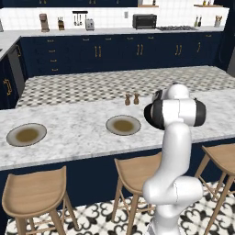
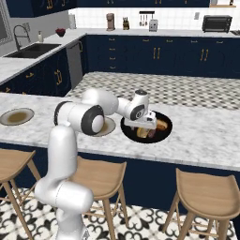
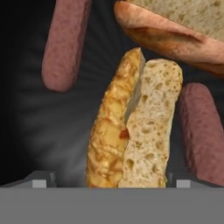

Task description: Place one bun and one sausage from the bowl on each plate.

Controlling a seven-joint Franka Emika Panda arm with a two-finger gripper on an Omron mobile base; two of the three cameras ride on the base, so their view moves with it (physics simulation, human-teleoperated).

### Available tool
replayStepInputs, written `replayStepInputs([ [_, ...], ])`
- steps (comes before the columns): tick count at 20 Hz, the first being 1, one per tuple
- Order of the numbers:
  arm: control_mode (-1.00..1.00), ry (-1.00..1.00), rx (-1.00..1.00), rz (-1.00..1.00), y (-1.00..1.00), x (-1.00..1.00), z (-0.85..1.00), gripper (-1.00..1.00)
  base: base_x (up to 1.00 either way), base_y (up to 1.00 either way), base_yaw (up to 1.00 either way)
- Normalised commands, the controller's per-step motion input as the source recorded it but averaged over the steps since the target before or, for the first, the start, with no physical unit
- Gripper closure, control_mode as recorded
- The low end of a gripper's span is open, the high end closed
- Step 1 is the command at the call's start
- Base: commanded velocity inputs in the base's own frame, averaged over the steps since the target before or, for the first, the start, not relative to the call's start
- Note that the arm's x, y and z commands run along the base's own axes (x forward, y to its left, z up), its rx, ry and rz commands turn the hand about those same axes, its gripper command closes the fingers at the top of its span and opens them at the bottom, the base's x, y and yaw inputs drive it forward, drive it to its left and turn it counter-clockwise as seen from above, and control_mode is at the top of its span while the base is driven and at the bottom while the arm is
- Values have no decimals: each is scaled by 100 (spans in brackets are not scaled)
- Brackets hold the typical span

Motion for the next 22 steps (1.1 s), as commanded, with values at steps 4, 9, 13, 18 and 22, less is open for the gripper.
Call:
replayStepInputs([
  [4,-100,0,0,0,0,14,-13,-100,0,0,0],
  [9,-100,0,-1,0,0,6,-16,-100,0,0,0],
  [13,-100,0,0,0,0,0,0,-100,0,0,0],
  [18,-100,0,0,0,0,0,0,100,0,0,0],
  [22,-100,0,0,0,0,0,0,100,0,0,0],
])
